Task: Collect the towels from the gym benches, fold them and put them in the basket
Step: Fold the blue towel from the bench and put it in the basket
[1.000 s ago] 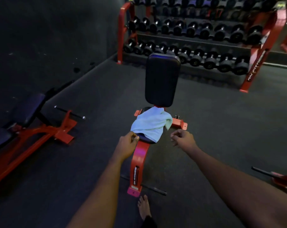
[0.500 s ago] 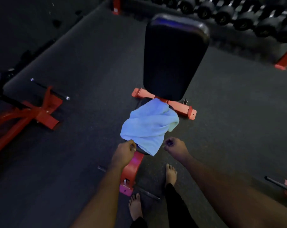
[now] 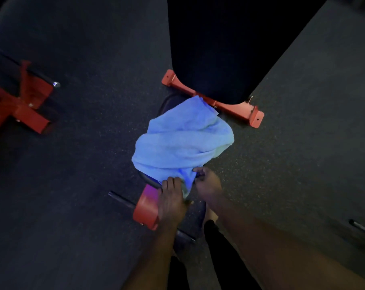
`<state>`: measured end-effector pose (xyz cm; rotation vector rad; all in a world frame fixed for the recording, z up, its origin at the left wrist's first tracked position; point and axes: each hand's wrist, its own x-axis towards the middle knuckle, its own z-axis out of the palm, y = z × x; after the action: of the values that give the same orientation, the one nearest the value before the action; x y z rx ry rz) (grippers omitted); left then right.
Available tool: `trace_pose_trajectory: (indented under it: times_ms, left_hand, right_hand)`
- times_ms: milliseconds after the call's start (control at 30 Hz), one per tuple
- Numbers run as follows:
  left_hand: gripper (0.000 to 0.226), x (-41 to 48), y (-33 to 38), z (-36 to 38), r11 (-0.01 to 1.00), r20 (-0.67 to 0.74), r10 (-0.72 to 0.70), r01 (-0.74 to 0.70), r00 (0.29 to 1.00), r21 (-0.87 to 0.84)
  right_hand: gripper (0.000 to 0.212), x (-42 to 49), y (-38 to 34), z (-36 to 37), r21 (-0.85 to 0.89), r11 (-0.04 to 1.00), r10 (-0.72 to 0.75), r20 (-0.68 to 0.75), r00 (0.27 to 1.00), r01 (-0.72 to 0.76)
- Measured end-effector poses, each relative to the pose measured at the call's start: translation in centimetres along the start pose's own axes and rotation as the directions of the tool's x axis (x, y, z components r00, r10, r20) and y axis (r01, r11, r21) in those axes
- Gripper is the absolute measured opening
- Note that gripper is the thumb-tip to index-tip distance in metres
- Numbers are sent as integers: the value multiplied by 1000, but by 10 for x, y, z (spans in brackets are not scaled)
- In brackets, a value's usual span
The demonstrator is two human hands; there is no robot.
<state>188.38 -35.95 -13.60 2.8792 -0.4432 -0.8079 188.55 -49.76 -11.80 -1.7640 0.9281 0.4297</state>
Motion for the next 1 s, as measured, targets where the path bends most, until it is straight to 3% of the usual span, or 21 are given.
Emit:
trace_pose_trajectory:
  times_ms: [100, 167, 300, 400, 500, 633, 733, 900, 1000]
  left_hand:
    - [35, 3, 4, -11, 998, -71, -56, 58, 996, 26]
    - [28, 1, 3, -30, 996, -132, -85, 81, 988, -41]
    - [22, -21, -10, -112, 974, -345, 63, -133, 937, -183]
    - [19, -33, -21, -178, 945, -473, 176, -283, 863, -165]
    - [11, -58, -29, -249, 907, -558, 277, -404, 782, -115]
    - [5, -76, -32, -326, 895, -613, 287, -433, 736, -102]
    - [11, -93, -26, -379, 873, -673, 296, -478, 677, -96]
    - [14, -131, -9, -454, 848, -801, 195, -508, 566, -153]
    - [17, -153, -1, -480, 840, -849, 156, -520, 505, -155]
  right_hand:
    - [27, 1, -12, -10, -7, 999, -47, 32, 998, 47]
    - [25, -4, -21, -19, -62, 991, -116, 26, 993, 118]
    - [16, -38, -58, -37, -221, 925, -324, -32, 945, 310]
    - [18, -64, -97, -43, -310, 846, -466, -37, 884, 433]
    - [15, -102, -148, -46, -271, 790, -586, -69, 807, 551]
    - [15, -137, -204, -64, -206, 771, -633, -146, 760, 603]
    - [12, -164, -243, -84, -242, 730, -674, -97, 732, 639]
    - [38, -214, -291, -107, -417, 597, -747, 23, 665, 685]
    - [25, -234, -303, -110, -508, 609, -744, -101, 661, 608]
